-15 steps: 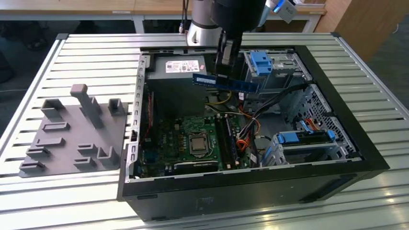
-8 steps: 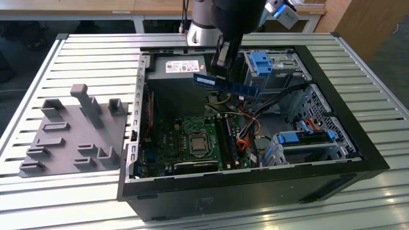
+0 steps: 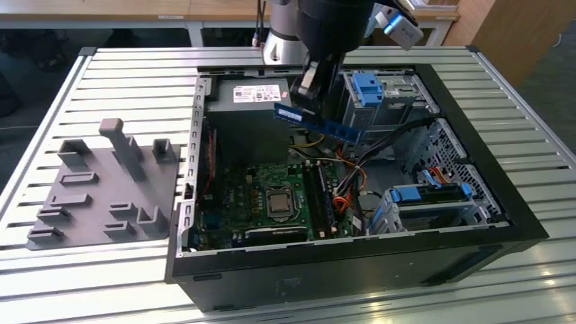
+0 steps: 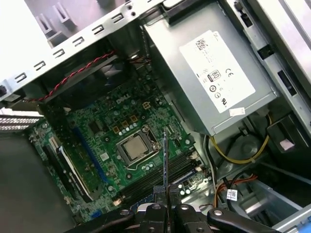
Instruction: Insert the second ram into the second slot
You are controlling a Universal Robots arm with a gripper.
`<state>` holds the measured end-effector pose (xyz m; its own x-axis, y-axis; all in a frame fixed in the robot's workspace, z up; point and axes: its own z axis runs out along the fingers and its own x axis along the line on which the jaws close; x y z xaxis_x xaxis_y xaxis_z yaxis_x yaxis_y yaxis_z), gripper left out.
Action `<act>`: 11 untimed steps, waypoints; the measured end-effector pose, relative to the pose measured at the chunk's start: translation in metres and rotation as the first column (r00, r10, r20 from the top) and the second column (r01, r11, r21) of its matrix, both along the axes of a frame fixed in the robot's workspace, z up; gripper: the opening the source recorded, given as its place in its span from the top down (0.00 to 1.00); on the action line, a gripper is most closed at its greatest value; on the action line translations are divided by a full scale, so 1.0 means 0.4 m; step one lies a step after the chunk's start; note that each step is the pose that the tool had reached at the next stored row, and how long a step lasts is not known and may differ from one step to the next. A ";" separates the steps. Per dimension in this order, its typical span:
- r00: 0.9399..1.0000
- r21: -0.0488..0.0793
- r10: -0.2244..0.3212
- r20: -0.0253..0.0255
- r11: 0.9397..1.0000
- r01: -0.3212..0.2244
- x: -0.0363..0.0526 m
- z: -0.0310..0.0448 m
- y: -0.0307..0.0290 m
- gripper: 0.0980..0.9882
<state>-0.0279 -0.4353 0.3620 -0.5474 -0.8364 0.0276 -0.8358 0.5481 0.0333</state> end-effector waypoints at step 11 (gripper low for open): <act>0.985 -0.005 -0.172 0.000 0.985 0.172 0.000 -0.016 0.000 0.96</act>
